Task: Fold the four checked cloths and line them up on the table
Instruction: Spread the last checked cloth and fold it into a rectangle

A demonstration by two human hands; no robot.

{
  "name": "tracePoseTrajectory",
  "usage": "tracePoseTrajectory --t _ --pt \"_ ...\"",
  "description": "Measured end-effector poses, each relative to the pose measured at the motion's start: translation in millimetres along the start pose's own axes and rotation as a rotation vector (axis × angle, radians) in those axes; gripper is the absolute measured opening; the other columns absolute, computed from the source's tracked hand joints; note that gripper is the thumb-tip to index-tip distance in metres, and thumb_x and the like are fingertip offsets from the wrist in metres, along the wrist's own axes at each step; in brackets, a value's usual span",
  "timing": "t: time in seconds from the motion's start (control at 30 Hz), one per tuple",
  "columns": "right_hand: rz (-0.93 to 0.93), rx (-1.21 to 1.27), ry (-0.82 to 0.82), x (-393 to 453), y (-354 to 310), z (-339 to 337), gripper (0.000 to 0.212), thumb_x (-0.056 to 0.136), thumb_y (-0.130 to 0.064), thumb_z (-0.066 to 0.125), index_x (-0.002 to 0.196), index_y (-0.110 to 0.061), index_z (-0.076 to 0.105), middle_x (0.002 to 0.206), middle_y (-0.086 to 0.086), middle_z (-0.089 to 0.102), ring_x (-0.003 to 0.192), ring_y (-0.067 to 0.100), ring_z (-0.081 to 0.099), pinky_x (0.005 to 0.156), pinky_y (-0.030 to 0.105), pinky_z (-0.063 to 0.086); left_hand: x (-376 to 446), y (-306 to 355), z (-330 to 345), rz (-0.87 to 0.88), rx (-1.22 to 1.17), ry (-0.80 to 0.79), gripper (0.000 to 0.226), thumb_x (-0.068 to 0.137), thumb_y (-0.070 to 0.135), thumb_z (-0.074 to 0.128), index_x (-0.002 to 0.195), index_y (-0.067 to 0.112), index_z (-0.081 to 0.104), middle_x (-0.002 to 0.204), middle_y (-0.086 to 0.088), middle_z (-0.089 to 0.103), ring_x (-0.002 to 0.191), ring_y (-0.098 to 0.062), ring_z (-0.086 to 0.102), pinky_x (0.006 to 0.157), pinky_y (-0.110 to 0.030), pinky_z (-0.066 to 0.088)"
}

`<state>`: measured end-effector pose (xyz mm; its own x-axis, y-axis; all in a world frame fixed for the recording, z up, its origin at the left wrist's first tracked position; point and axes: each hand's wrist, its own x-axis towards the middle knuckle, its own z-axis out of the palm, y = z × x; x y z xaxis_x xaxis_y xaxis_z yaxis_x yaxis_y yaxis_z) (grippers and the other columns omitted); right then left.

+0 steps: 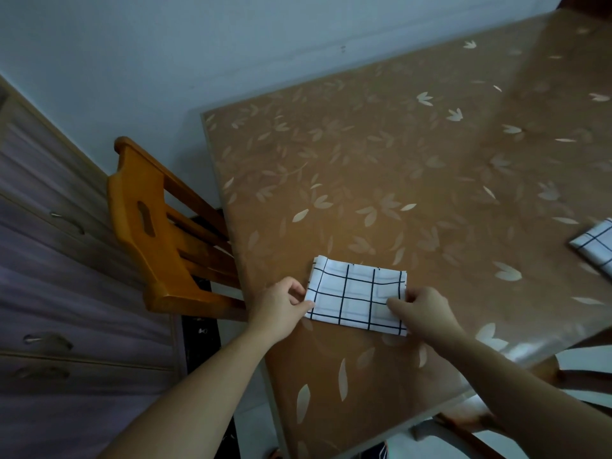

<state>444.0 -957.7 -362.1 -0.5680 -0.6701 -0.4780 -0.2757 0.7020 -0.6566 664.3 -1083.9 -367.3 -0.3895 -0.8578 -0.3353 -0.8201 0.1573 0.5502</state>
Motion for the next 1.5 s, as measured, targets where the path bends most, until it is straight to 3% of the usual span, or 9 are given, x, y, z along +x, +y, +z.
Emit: tracePoseTrajectory --t 0.13,0.27,0.37,0.5,0.7,1.0,1.1,1.23,1.5 --pt "-0.046 -0.194 0.040 -2.7 -5.1 -1.3 0.029 0.078 -0.025 0.061 0.057 -0.013 0.044 0.058 0.003 0.053 0.053 0.017 0.050 0.046 0.027 0.036 0.4 3.2 1.5 -0.003 0.042 0.058 0.018 0.086 0.041 0.068 0.090 0.030 0.054 0.077 0.012 0.064 0.072 -0.007 0.062 0.061 -0.023 0.050" --pt "-0.059 -0.329 0.060 -4.0 -3.8 -3.0 0.025 0.078 -0.029 0.060 0.058 -0.017 0.051 0.058 -0.001 0.058 0.055 0.017 0.056 0.045 0.023 0.035 1.3 4.3 2.4 0.067 0.091 0.091 0.014 0.090 0.036 0.064 0.089 0.030 0.052 0.075 0.010 0.064 0.067 -0.007 0.061 0.056 -0.022 0.049" --pt "-0.079 -0.375 0.064 -4.6 -5.1 -2.5 0.021 0.079 -0.028 0.060 0.062 -0.018 0.054 0.061 -0.001 0.060 0.058 0.017 0.059 0.045 0.023 0.035 0.2 4.0 1.7 0.183 0.207 0.091 0.013 0.095 0.034 0.058 0.107 0.032 0.054 0.081 0.011 0.060 0.072 -0.008 0.060 0.063 -0.025 0.054" --pt "-0.116 -0.455 0.096 -8.5 -6.8 -1.4 0.020 0.080 -0.027 0.058 0.062 -0.020 0.052 0.063 -0.002 0.058 0.057 0.015 0.053 0.043 0.025 0.031 3.8 -6.3 4.9 0.388 0.405 0.115 0.037 0.098 0.036 0.049 0.135 0.030 0.051 0.107 0.006 0.055 0.094 -0.013 0.054 0.079 -0.028 0.048" --pt "-0.152 -0.613 0.130 -11.9 -5.5 3.4 0.022 0.082 -0.032 0.053 0.064 -0.021 0.046 0.063 -0.006 0.054 0.056 0.013 0.049 0.046 0.025 0.031 8.0 -23.5 5.9 0.524 0.572 0.093 0.054 0.097 0.047 0.022 0.143 0.031 0.043 0.157 0.007 0.029 0.145 -0.020 0.023 0.114 -0.046 0.025" --pt "-0.128 -0.627 0.241 -18.2 -8.5 8.2 0.020 0.087 -0.037 0.050 0.076 -0.021 0.045 0.073 -0.004 0.054 0.061 0.016 0.051 0.053 0.028 0.035 12.6 -32.8 13.0 0.547 0.508 0.016 0.066 0.092 0.053 0.006 0.150 0.030 0.030 0.157 0.015 0.025 0.148 -0.012 0.015 0.120 -0.043 0.011" --pt "-0.264 -0.582 0.393 -23.4 -4.1 22.0 0.024 0.090 -0.041 0.047 0.080 -0.020 0.043 0.078 -0.003 0.048 0.068 0.021 0.049 0.063 0.033 0.037 13.9 -34.4 14.8 0.543 0.484 0.028 0.063 0.094 0.053 0.012 0.148 0.030 0.033 0.156 0.016 0.028 0.147 -0.012 0.017 0.119 -0.042 0.011" --pt "-0.629 -0.619 0.405 -36.1 -12.8 81.8 0.033 0.088 -0.039 0.042 0.060 -0.022 0.046 0.058 -0.003 0.050 0.054 0.022 0.051 0.059 0.032 0.037 14.2 -35.5 15.8 0.543 0.456 0.029 0.061 0.093 0.053 0.015 0.148 0.032 0.034 0.156 0.018 0.028 0.146 -0.010 0.016 0.119 -0.041 0.009" --pt "-0.668 -0.704 0.467 -32.5 -21.5 124.8 0.033 0.089 -0.033 0.042 0.062 -0.019 0.054 0.059 -0.003 0.052 0.056 0.022 0.049 0.059 0.032 0.033 15.4 -37.7 16.3 0.566 0.417 0.067 0.057 0.094 0.050 0.023 0.144 0.030 0.042 0.152 0.015 0.036 0.144 -0.012 0.025 0.117 -0.041 0.014"
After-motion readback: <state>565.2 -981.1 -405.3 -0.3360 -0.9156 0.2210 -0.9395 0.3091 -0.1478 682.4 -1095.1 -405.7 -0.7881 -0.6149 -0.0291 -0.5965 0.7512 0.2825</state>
